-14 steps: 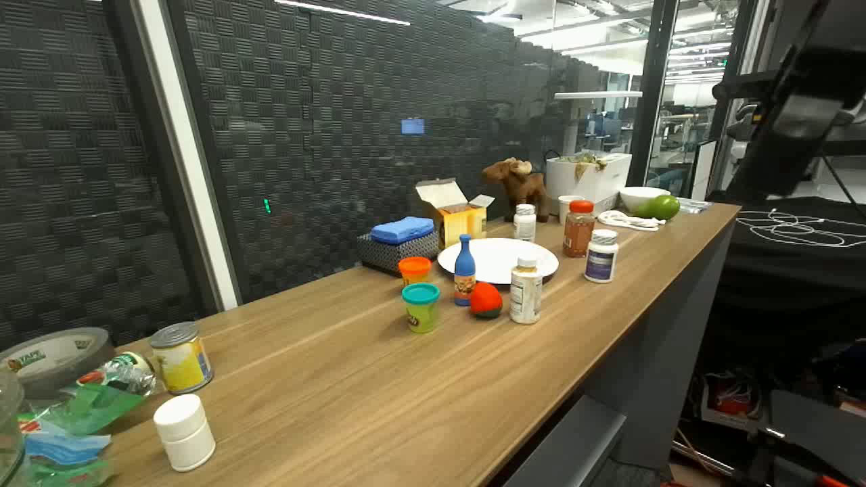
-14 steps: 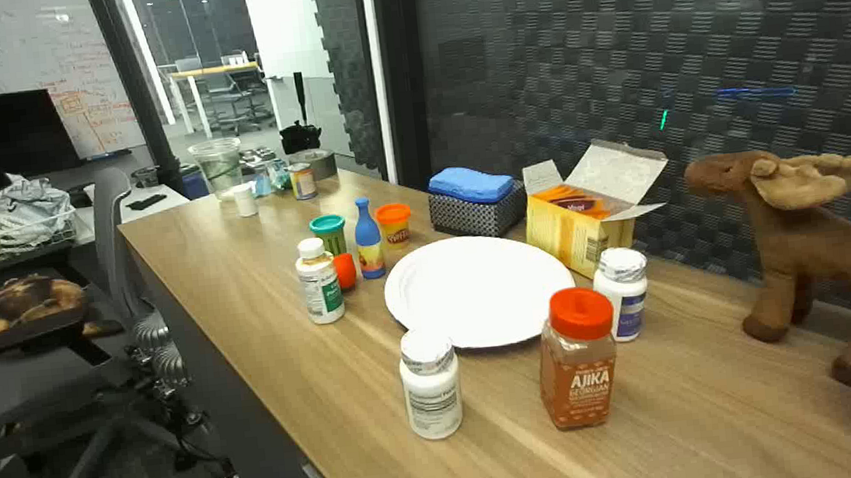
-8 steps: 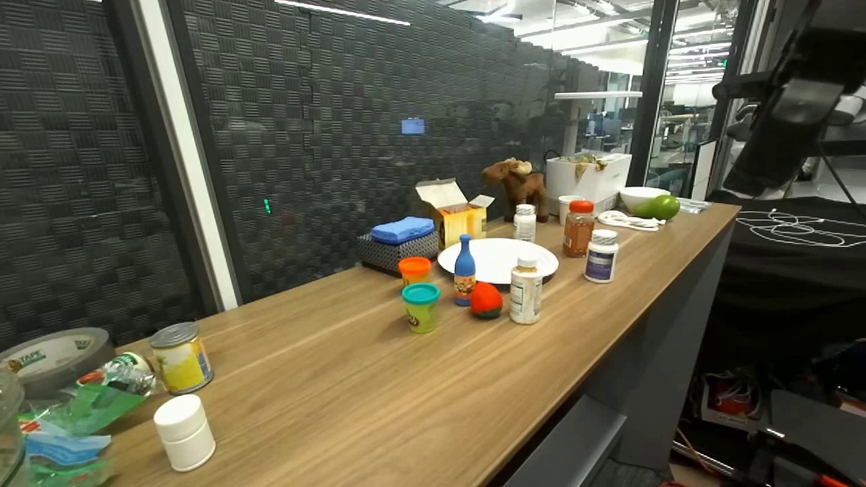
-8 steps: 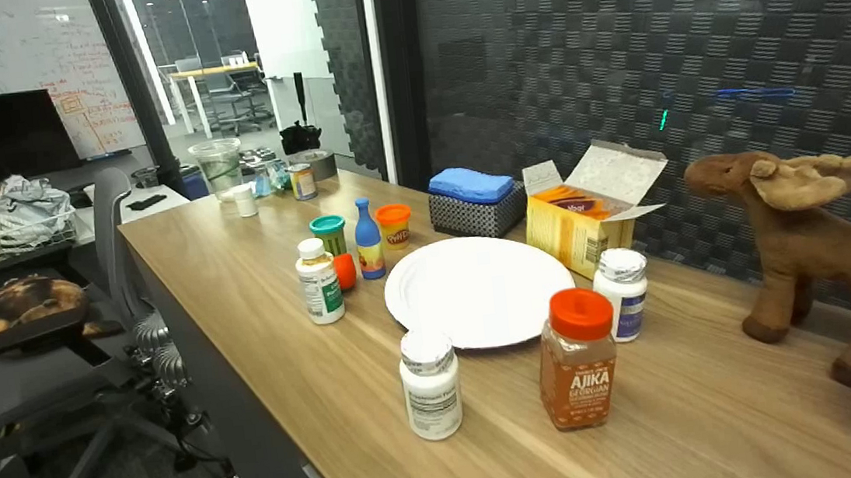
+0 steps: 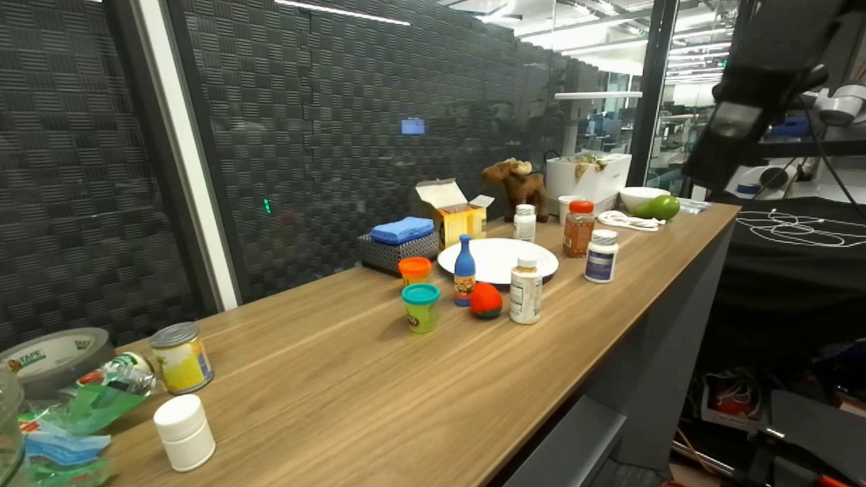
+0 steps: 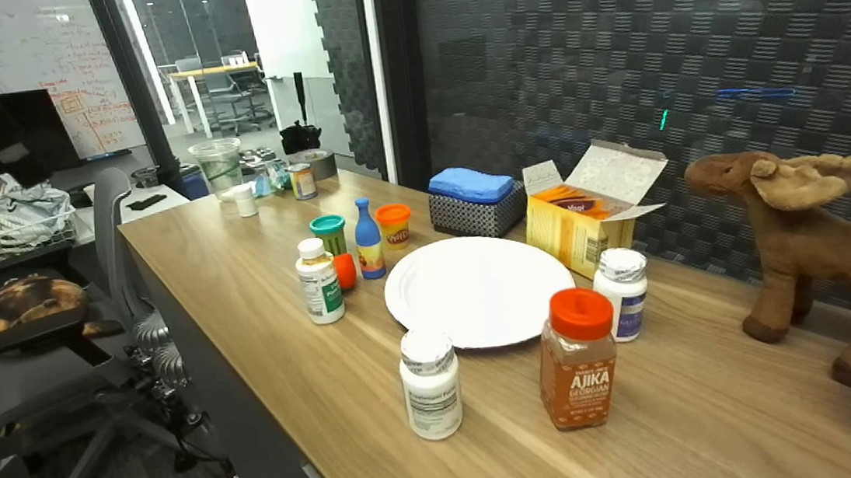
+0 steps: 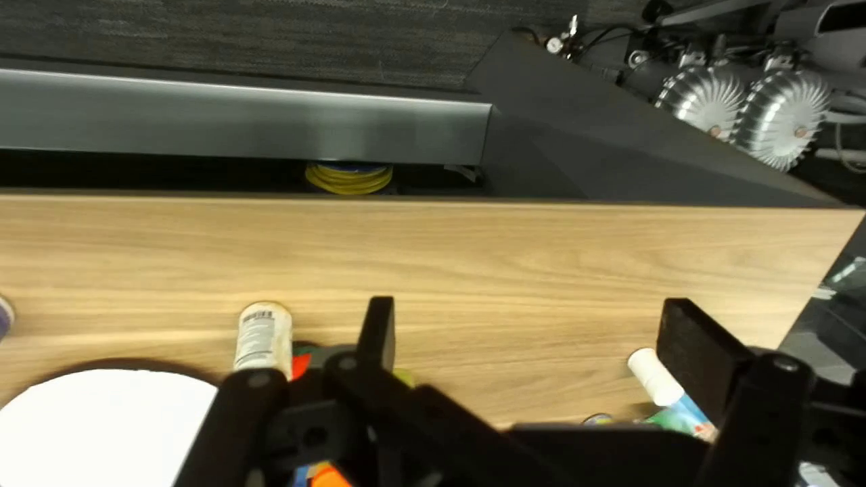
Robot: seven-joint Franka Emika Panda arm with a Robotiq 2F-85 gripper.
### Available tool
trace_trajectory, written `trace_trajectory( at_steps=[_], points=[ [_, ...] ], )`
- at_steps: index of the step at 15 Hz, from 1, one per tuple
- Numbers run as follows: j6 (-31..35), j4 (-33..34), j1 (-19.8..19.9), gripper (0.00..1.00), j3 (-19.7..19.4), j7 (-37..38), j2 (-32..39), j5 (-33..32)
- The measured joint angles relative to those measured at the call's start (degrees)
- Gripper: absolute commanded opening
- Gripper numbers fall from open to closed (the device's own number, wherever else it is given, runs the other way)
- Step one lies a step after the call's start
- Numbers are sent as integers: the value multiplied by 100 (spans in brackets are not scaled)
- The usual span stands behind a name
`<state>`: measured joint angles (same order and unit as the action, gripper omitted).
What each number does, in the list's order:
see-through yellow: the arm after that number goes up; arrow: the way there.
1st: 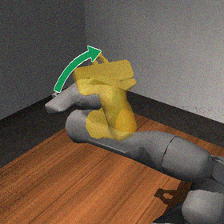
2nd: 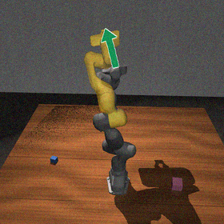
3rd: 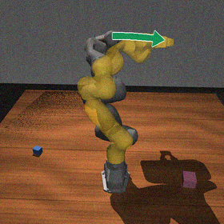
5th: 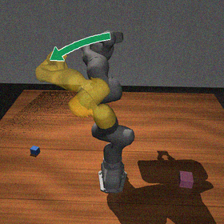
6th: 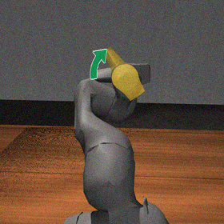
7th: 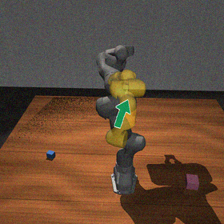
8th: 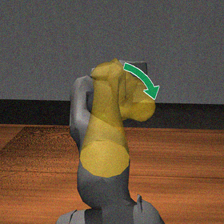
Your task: Place the containers and the orange toy on the white plate
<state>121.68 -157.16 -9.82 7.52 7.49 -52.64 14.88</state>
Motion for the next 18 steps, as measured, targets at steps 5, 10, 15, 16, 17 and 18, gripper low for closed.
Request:
trace_trajectory(
  at_steps=[5, 10, 15, 16, 17, 18],
  points=[
    [859, 740, 611, 100, -16, 3, 1282, -450],
    [930, 2093, 811, 100, -14, 143, 3030, -644],
    [891, 3654, 839, 100, 37, 682, 4763, -1354],
    [841, 3948, 822, 100, 37, 767, 5065, -1499],
    [781, 4225, 800, 100, 37, 825, 5349, -1625],
    [722, 4485, 769, 100, 31, 865, 5623, -1727]
  ],
)
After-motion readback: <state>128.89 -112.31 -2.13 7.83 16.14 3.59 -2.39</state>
